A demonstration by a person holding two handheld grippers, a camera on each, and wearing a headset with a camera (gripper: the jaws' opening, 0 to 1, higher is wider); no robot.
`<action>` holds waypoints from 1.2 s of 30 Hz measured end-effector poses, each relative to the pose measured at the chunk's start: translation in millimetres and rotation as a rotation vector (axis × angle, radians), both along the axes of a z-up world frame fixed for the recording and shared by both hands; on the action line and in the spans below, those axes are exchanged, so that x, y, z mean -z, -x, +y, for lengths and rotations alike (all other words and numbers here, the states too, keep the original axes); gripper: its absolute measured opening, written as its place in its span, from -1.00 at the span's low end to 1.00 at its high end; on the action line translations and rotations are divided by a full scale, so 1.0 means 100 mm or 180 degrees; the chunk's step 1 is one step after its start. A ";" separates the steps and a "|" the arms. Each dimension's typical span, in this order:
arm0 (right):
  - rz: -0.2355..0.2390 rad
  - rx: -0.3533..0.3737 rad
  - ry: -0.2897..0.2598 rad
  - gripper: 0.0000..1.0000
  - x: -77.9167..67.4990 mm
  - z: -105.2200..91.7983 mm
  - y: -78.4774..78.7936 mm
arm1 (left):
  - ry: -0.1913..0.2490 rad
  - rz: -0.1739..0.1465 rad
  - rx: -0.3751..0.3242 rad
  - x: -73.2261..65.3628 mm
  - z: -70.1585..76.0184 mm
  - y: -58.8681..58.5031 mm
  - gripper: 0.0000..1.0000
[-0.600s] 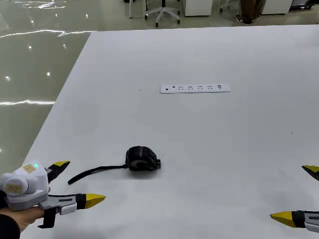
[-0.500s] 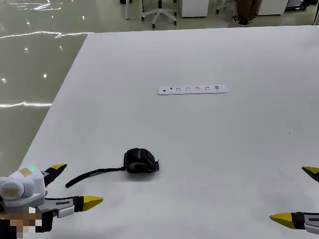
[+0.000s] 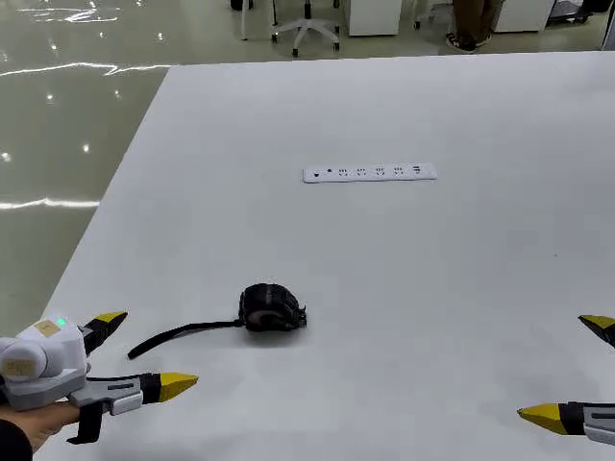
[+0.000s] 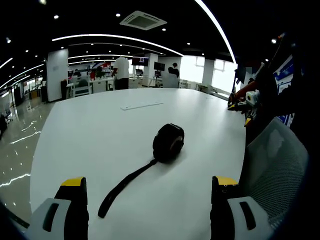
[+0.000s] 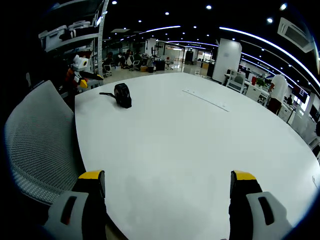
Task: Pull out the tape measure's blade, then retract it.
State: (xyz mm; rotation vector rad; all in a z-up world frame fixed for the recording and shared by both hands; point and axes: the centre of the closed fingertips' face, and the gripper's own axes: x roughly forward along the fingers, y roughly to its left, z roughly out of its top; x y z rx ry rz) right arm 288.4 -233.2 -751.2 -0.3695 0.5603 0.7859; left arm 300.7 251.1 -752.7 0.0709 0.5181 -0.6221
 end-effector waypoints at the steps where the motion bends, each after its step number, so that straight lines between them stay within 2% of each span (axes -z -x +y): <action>1: -0.0017 -0.0001 0.0004 1.00 -0.01 -0.01 0.00 | -0.0010 -0.0010 0.0007 -0.01 0.00 0.00 1.00; 5: -0.0045 -0.0060 -0.0002 1.00 -0.03 -0.01 -0.01 | -0.0072 -0.0029 0.0024 -0.03 0.02 -0.01 1.00; 7: -0.0010 -0.0093 -0.0012 1.00 -0.01 0.02 -0.01 | -0.0049 -0.0019 0.0040 -0.05 0.00 -0.02 1.00; 12: -0.0004 -0.0178 -0.0011 1.00 0.01 0.13 -0.06 | -0.0144 -0.0007 0.0157 -0.04 -0.07 -0.08 1.00; 14: -0.0019 -0.0179 -0.0032 1.00 0.00 0.18 -0.08 | -0.0341 0.0097 0.0244 0.05 -0.05 -0.09 1.00; 15: -0.0029 -0.0201 -0.0034 1.00 0.01 0.18 -0.10 | -0.0396 0.0126 0.0278 0.08 -0.04 -0.09 1.00; 17: -0.0031 -0.0250 -0.0020 1.00 0.01 0.23 -0.11 | -0.0355 0.0183 0.0332 0.09 -0.09 -0.11 1.00; 19: -0.0003 -0.0275 -0.0023 1.00 0.01 0.28 -0.15 | -0.0334 0.0192 0.0483 0.05 -0.18 -0.15 1.00; 20: 0.0040 -0.0289 -0.0028 0.99 0.01 0.30 -0.17 | -0.0367 0.0221 0.0580 0.06 -0.22 -0.16 1.00; 21: 0.0208 -0.0221 0.0081 0.97 0.08 0.27 -0.18 | -0.0378 0.0293 0.0704 0.07 -0.29 -0.18 1.00; 22: 0.0188 -0.0277 0.0060 0.93 0.06 0.33 -0.23 | -0.0406 0.0310 0.0789 0.05 -0.35 -0.20 1.00; 23: 0.0137 -0.0387 0.0052 0.90 0.03 0.42 -0.27 | -0.0543 0.0278 0.0888 0.06 -0.41 -0.28 1.00; 24: 0.0132 -0.0429 0.0045 0.88 0.02 0.47 -0.30 | -0.0620 0.0288 0.0969 0.07 -0.44 -0.31 1.00; 27: 0.0200 -0.0545 0.0014 0.91 0.01 0.67 -0.40 | -0.0843 0.0306 0.1234 0.10 -0.58 -0.44 1.00; 28: 0.0188 -0.0663 0.0021 0.91 0.00 0.78 -0.43 | -0.0911 0.0372 0.1295 0.11 -0.62 -0.50 0.99; 30: 0.0207 -0.0854 0.0106 0.87 0.03 0.90 -0.45 | -0.0964 0.0428 0.1433 0.12 -0.71 -0.54 0.95; 31: 0.0192 -0.0920 0.0147 0.88 0.03 0.98 -0.47 | -0.1011 0.0366 0.1608 0.10 -0.78 -0.56 0.89; 32: 0.0195 -0.0944 0.0147 0.89 0.03 1.03 -0.50 | -0.1027 0.0358 0.1734 0.10 -0.84 -0.55 0.83; 33: 0.0202 -0.1000 0.0141 0.90 0.02 1.11 -0.52 | -0.1088 0.0438 0.1810 0.11 -0.88 -0.56 0.76; 35: 0.0196 -0.1105 0.0177 0.90 0.03 1.18 -0.57 | -0.1219 0.0478 0.1817 0.13 -0.91 -0.62 0.76; 36: 0.0211 -0.1152 0.0214 0.91 0.04 1.22 -0.61 | -0.1260 0.0439 0.1885 0.12 -0.96 -0.66 0.77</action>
